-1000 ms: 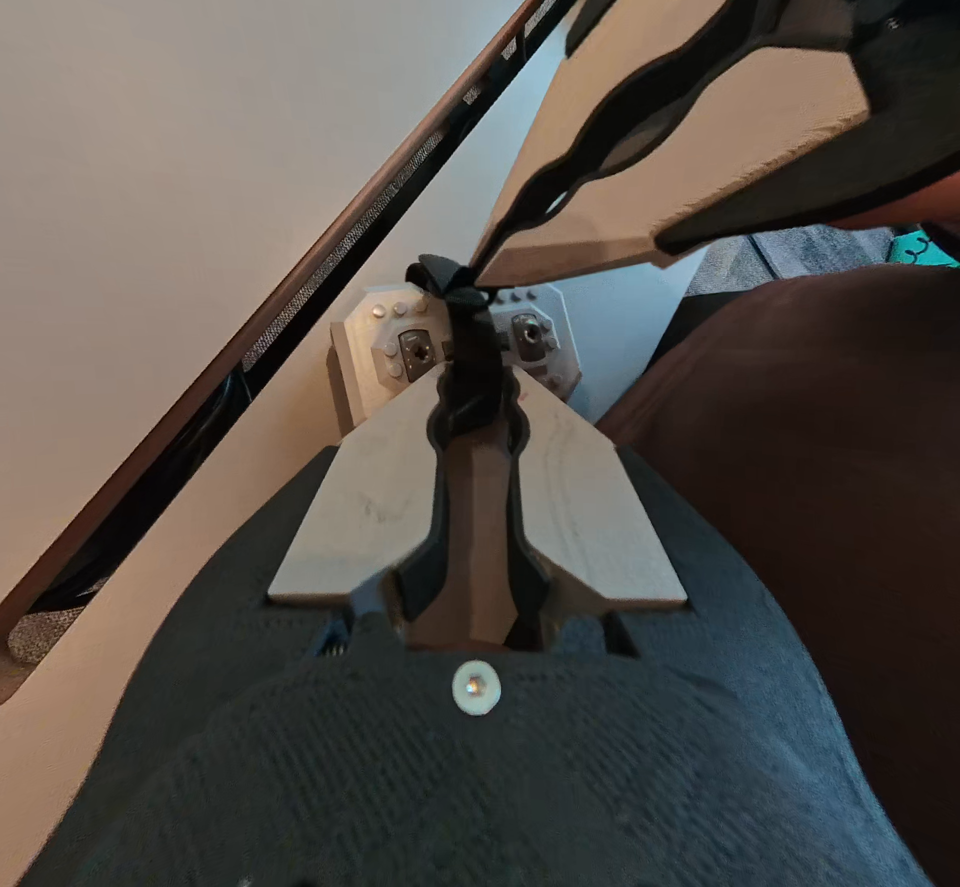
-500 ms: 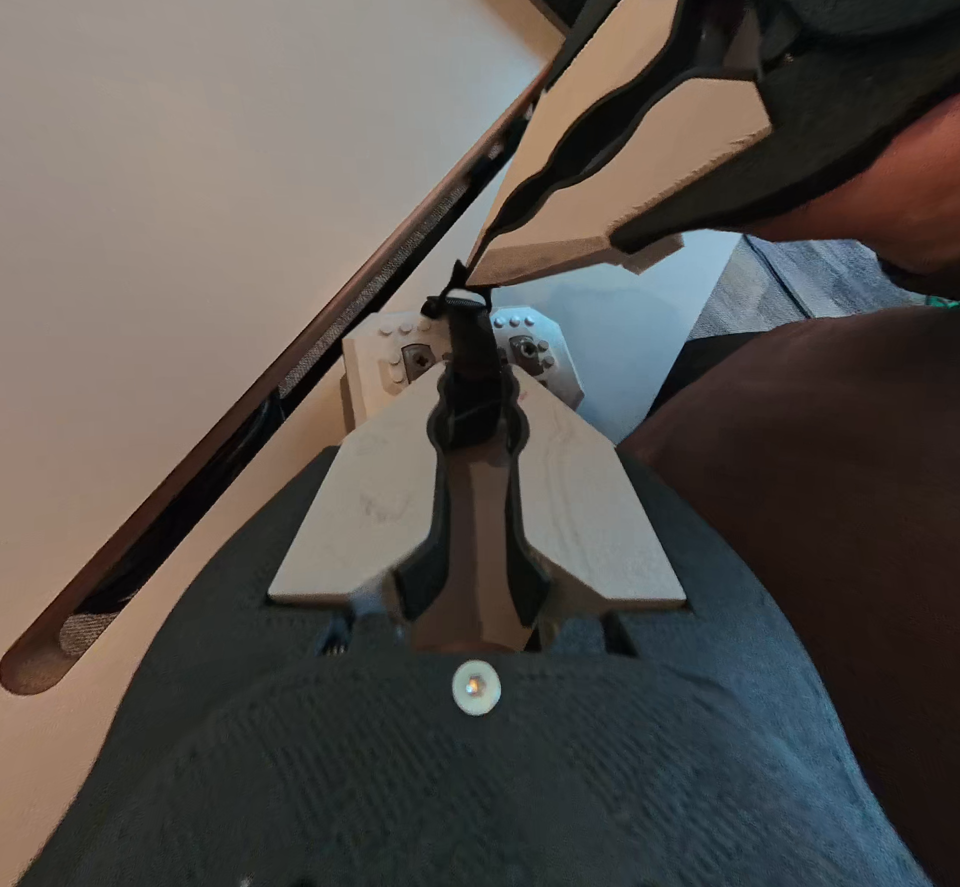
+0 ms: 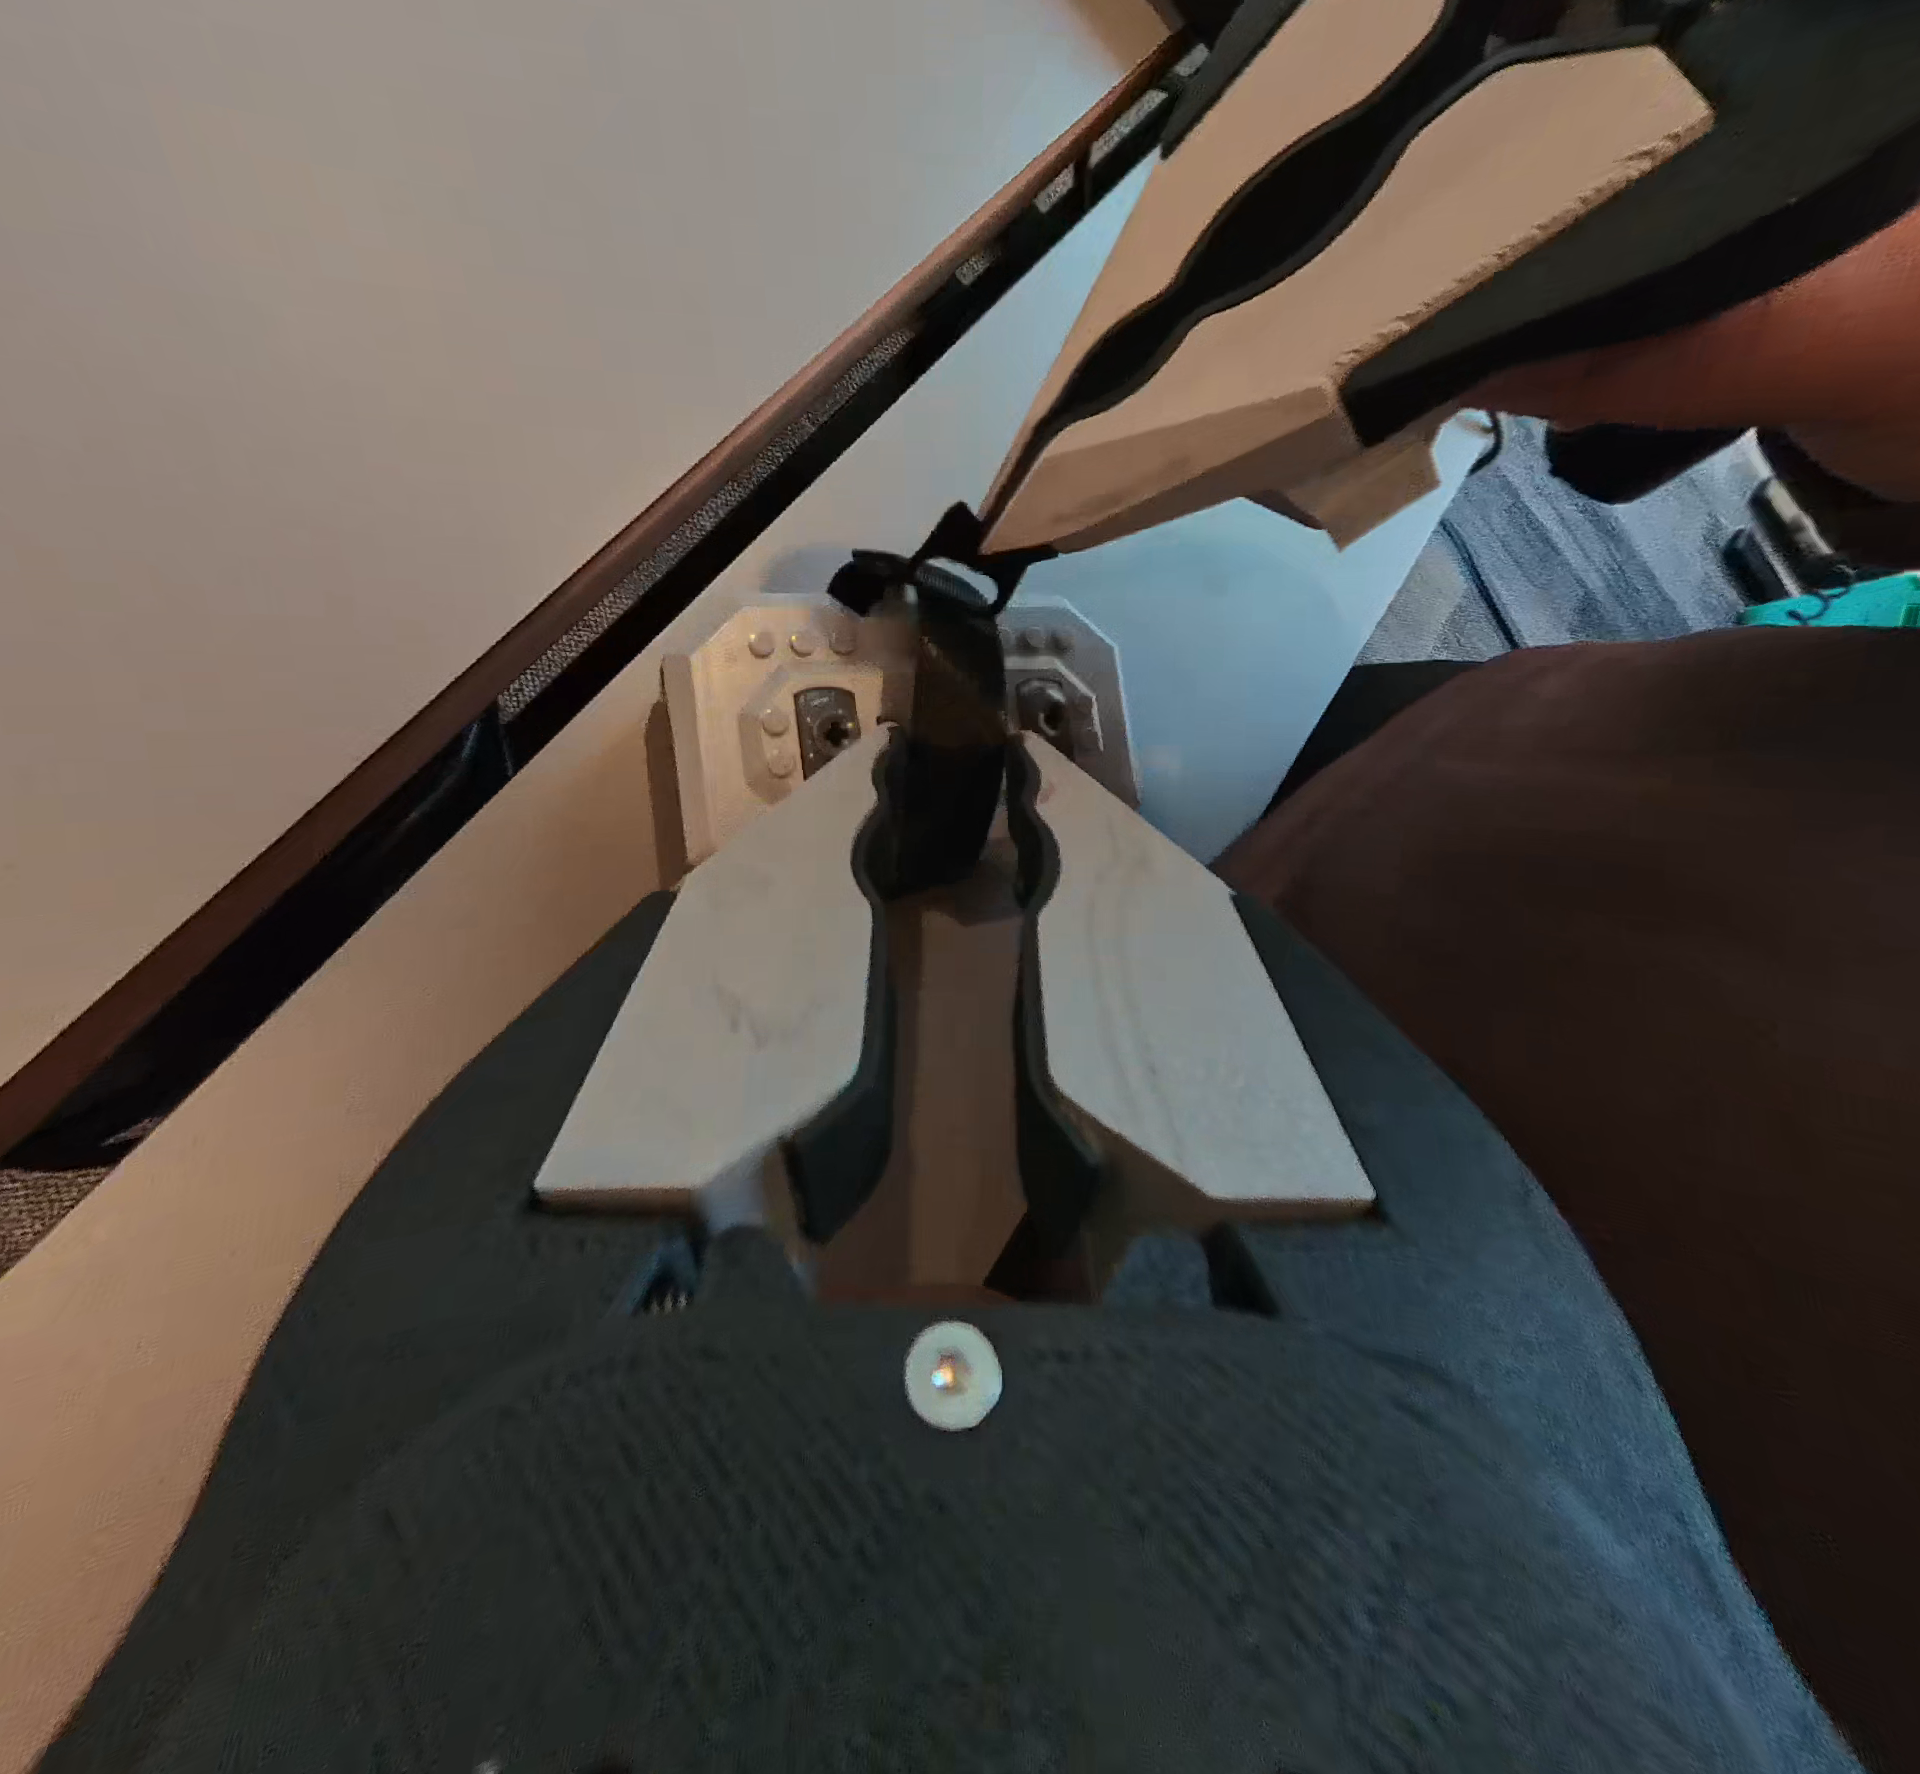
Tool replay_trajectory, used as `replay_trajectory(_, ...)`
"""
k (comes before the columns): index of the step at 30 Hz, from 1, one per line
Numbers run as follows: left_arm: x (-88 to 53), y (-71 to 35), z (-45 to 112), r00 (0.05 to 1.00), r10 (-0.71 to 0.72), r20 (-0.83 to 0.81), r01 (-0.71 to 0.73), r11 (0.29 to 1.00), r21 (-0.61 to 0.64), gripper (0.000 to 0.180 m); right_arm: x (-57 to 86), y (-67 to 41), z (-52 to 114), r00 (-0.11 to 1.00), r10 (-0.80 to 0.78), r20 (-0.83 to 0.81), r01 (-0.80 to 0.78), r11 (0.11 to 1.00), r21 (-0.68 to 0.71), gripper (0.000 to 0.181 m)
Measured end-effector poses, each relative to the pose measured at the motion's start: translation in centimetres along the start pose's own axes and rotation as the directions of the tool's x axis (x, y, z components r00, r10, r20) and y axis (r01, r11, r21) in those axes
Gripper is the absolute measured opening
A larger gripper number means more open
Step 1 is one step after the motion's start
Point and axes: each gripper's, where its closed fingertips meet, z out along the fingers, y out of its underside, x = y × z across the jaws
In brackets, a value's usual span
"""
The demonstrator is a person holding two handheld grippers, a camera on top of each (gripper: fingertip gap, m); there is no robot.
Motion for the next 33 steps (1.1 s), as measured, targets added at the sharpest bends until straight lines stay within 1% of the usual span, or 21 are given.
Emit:
replay_trajectory(2, 0.3, -0.3, 0.1, 0.999, -0.007, -0.032, 0.007, 1.0, -0.014, 0.019, -0.3, -0.1, -0.2, 0.999, 0.025, 0.037, -0.026, 1.0, 0.011, 0.0)
replay_trajectory(6, 0.9, -1.2, 0.3, 0.987, -0.083, -0.135, 0.076, 0.995, -0.058, 0.024, -0.6, -0.4, -0.3, 0.992, 0.075, 0.099, -0.079, 0.996, 0.036, 0.0)
replay_trajectory(11, 1.1, -1.8, 0.7, 0.964, -0.16, -0.213, 0.142, 0.985, -0.097, 0.011, -1.4, -0.1, -0.4, 0.987, 0.059, 0.152, -0.067, 0.996, 0.05, 0.0)
replay_trajectory(13, 1.3, -1.6, 1.0, 0.953, -0.193, -0.234, 0.165, 0.977, -0.135, 0.01, -1.3, 0.3, -0.3, 0.989, 0.046, 0.142, -0.053, 0.998, 0.043, 0.0)
replay_trajectory(14, 1.2, -1.5, 1.2, 0.954, -0.198, -0.226, 0.169, 0.975, -0.142, 0.004, -1.3, 0.5, -0.4, 0.989, 0.047, 0.144, -0.053, 0.998, 0.042, 0.0)
replay_trajectory(16, 1.3, -1.4, 1.2, 0.957, -0.18, -0.229, 0.152, 0.979, -0.136, 0.0, -0.9, 0.7, -0.4, 0.989, 0.052, 0.135, -0.059, 0.997, 0.048, 0.0)
replay_trajectory(19, 1.8, -1.0, 1.2, 0.958, -0.168, -0.232, 0.141, 0.982, -0.128, 0.0, -0.5, 1.1, -0.3, 0.991, 0.05, 0.124, -0.055, 0.998, 0.038, 0.0)
replay_trajectory(22, 2.2, -0.6, 1.1, 0.96, -0.144, -0.241, 0.115, 0.985, -0.131, 0.0, -0.4, 1.3, -0.1, 0.998, -0.011, 0.057, 0.009, 1.0, 0.026, 0.0)
replay_trajectory(24, 2.1, -0.8, 0.9, 0.962, -0.134, -0.236, 0.107, 0.986, -0.124, 0.0, -0.4, 0.9, -0.1, 0.999, -0.039, 0.007, 0.039, 0.998, 0.041, 0.0)
replay_trajectory(26, 1.8, -1.0, 0.6, 0.965, -0.129, -0.228, 0.107, 0.988, -0.108, 0.0, -0.5, 0.5, -0.1, 1.0, -0.02, 0.005, 0.019, 0.998, 0.065, 0.0)
replay_trajectory(28, 1.5, -0.8, 0.4, 0.969, -0.122, -0.215, 0.101, 0.989, -0.104, 0.0, -0.9, 0.5, 0.0, 0.997, 0.02, 0.069, -0.025, 0.997, 0.071, 0.0)
replay_trajectory(32, 1.6, 0.1, 0.3, 0.966, -0.136, -0.221, 0.11, 0.986, -0.126, 0.0, -3.0, 1.2, -1.0, 0.947, -0.006, 0.321, -0.011, 0.999, 0.051, 0.0)
replay_trajectory(33, 1.5, 0.6, 0.3, 0.97, -0.117, -0.211, 0.089, 0.986, -0.141, 0.0, -2.8, 1.0, -1.5, 0.942, 0.005, 0.336, -0.029, 0.998, 0.064, 0.0)
